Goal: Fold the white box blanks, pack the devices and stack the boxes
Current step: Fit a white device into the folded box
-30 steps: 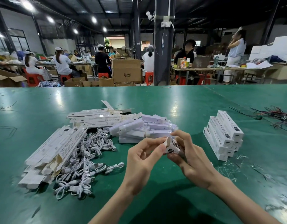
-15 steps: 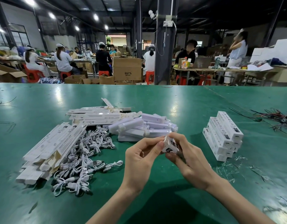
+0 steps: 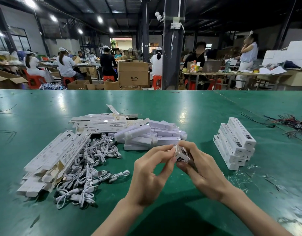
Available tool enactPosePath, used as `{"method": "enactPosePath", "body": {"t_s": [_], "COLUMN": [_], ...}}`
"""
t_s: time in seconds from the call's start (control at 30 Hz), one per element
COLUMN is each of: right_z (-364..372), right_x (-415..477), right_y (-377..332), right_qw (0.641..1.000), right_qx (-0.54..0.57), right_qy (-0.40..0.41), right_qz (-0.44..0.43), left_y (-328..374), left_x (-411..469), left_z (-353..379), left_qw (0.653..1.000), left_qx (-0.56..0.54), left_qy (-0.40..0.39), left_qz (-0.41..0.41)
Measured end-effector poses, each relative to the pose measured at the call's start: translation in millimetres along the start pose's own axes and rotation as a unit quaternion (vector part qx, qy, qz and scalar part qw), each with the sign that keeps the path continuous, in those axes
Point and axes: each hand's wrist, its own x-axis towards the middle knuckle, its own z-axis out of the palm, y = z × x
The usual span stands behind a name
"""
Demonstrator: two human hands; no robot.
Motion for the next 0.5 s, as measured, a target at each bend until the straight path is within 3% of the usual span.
{"method": "enactPosePath", "body": {"t_s": [0.17, 0.33, 0.43, 0.5], "right_z": [-2, 0, 4, 7], "right_x": [-3, -2, -2, 0], "right_y": [-1, -4, -5, -6], "right_qw": [0.999, 0.997, 0.997, 0.997], "right_qx": [-0.043, -0.065, -0.077, -0.077], "right_qy": [-0.009, -0.024, -0.020, -0.020], "right_qz": [-0.008, -0.022, -0.021, -0.019], "left_y": [-3, -5, -9, -11], "left_x": [-6, -6, -9, -8], "left_z": [3, 4, 7, 7], "left_qw": [0.995, 0.997, 0.999, 0.999], "left_qx": [0.066, 0.043, 0.030, -0.006], "left_qy": [-0.034, -0.016, 0.010, 0.035], "left_qz": [0.070, 0.066, 0.031, -0.036]}}
